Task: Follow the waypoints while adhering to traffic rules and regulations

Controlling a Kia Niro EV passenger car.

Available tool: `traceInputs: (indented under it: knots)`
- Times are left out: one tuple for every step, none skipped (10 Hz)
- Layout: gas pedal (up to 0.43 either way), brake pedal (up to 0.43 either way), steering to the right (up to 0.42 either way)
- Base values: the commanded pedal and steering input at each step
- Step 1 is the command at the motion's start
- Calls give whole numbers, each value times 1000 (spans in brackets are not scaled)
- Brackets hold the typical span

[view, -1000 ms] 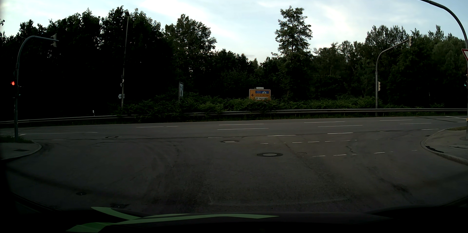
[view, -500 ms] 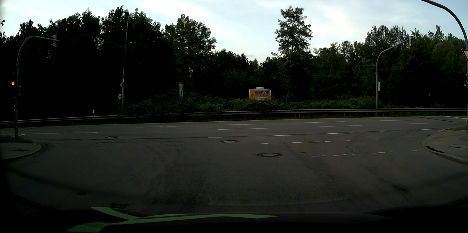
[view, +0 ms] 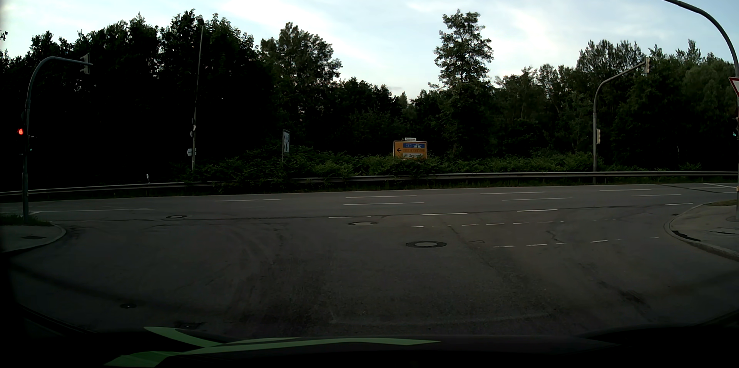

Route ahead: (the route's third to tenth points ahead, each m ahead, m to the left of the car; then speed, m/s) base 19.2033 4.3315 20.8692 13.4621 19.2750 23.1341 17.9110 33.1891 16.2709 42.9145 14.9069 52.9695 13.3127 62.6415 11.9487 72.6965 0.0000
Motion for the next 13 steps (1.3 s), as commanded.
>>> traceInputs:
  knots:
    - [0,329,-18]
    - [0,329,-18]
    - [0,323,-18]
    - [0,323,-18]
    - [0,329,-18]
    - [0,323,-18]
    - [0,323,-18]
    - [0,323,-18]
    - [0,323,-18]
    - [0,323,-18]
    - [0,323,-18]
    - [0,323,-18]
    - [0,323,-18]
